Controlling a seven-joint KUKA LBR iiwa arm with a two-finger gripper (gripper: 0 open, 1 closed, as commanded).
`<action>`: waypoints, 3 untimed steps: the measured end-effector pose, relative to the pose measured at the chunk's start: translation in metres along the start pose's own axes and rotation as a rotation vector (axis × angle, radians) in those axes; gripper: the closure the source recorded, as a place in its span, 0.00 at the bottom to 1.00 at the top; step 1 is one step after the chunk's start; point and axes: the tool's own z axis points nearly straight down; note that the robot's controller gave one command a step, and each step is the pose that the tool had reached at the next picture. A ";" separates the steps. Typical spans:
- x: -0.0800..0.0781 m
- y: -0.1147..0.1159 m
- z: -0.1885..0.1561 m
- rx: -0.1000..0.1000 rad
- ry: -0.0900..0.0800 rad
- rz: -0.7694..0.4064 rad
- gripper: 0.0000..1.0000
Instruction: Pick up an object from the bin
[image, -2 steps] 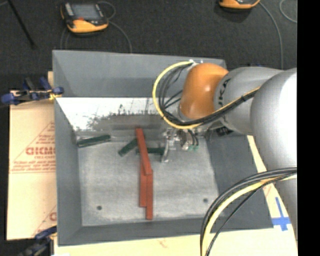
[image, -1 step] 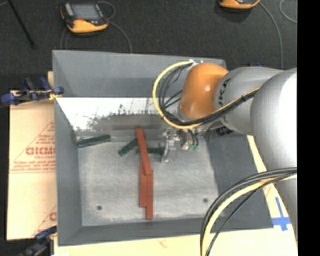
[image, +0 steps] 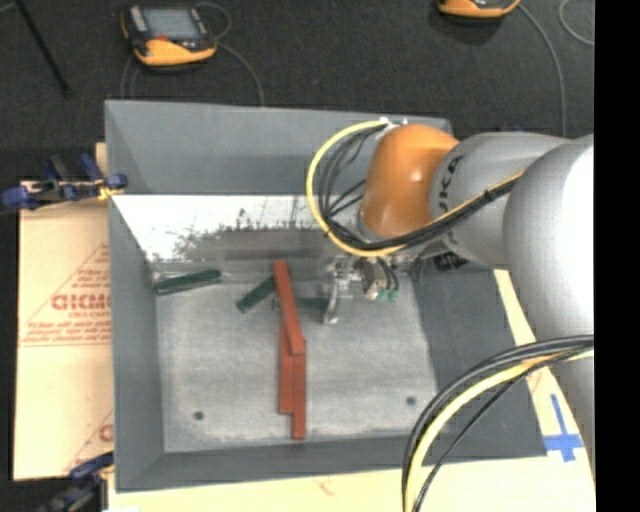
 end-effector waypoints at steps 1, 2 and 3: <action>-0.001 0.000 -0.010 0.000 0.000 0.000 1.00; -0.001 -0.001 -0.018 0.000 0.000 0.000 1.00; 0.000 -0.001 -0.033 0.000 0.001 0.000 1.00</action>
Offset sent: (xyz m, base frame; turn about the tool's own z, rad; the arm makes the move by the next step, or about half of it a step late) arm -0.0001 0.0001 0.0644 0.0000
